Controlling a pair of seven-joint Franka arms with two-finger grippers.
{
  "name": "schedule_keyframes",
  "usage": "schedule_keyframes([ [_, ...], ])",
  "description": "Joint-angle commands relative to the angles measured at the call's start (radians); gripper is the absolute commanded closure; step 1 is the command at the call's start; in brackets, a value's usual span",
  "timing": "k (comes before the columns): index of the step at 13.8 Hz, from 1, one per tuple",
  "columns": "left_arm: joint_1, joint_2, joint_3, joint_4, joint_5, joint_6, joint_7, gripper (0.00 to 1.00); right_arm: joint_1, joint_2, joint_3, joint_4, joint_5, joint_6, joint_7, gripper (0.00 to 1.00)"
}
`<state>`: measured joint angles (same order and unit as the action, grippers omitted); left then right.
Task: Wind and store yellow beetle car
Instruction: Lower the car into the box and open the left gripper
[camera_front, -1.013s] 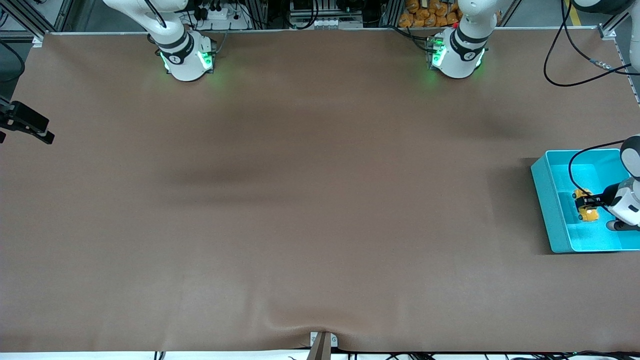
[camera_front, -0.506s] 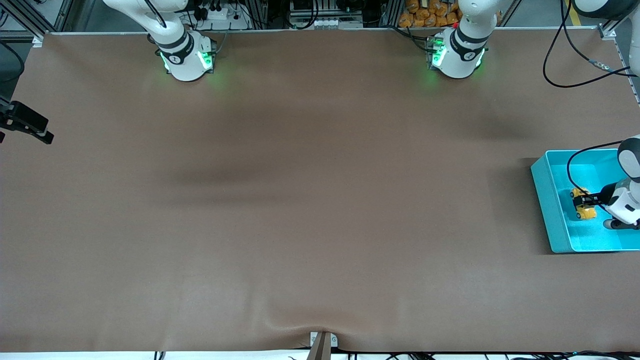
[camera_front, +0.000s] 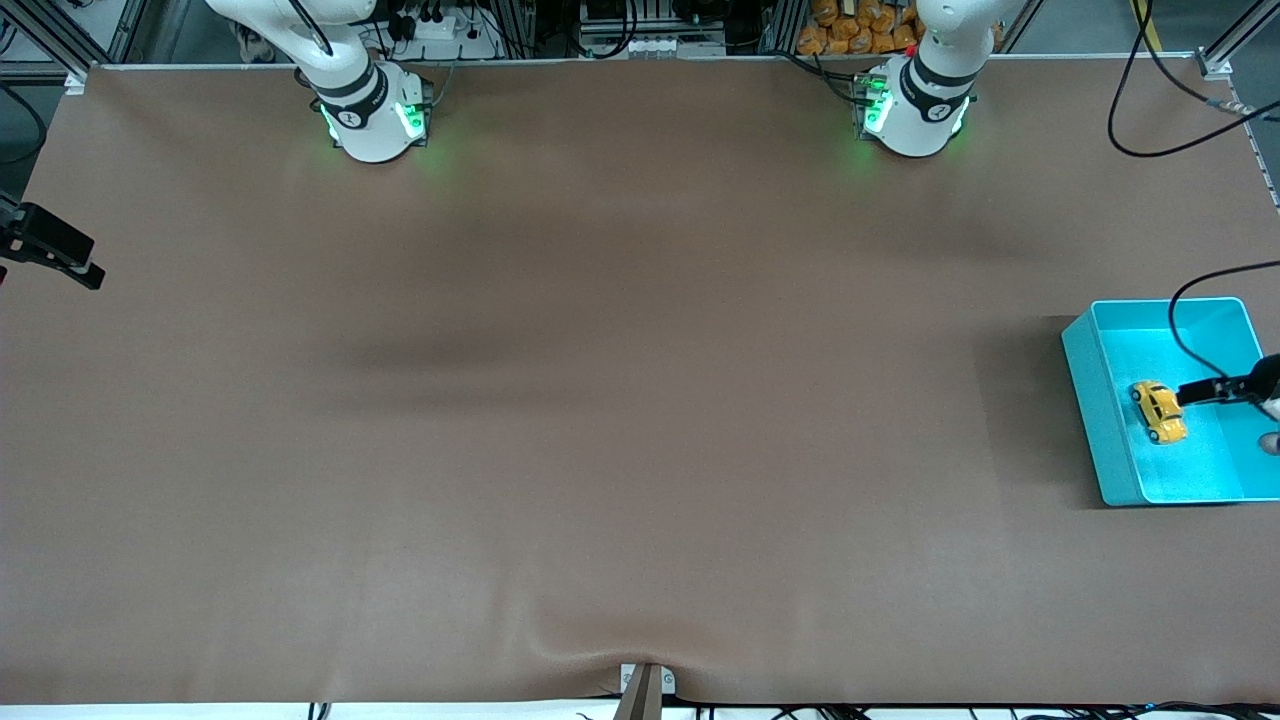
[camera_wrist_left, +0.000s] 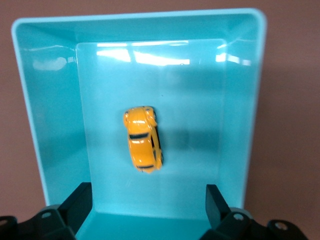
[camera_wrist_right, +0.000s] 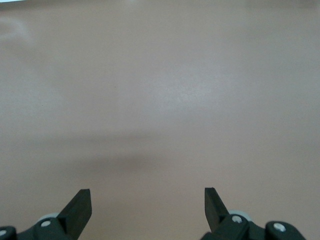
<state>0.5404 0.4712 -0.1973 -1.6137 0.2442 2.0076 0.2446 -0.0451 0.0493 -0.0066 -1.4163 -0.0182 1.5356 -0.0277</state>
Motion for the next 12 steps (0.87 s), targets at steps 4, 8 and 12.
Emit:
schedule_keyframes([
  [4,0.003,-0.183,-0.123,-0.07,-0.063,-0.162,-0.089,0.0,0.002,-0.008,0.005,0.004,-0.002,0.0,0.005,0.0],
  [8,-0.133,-0.269,-0.134,-0.121,-0.083,-0.214,-0.24,0.0,-0.006,-0.008,0.005,0.004,0.0,-0.002,0.003,0.0],
  [12,-0.278,-0.331,-0.103,-0.121,-0.118,-0.276,-0.356,0.0,-0.004,-0.008,0.005,0.004,0.001,0.0,0.011,0.0],
])
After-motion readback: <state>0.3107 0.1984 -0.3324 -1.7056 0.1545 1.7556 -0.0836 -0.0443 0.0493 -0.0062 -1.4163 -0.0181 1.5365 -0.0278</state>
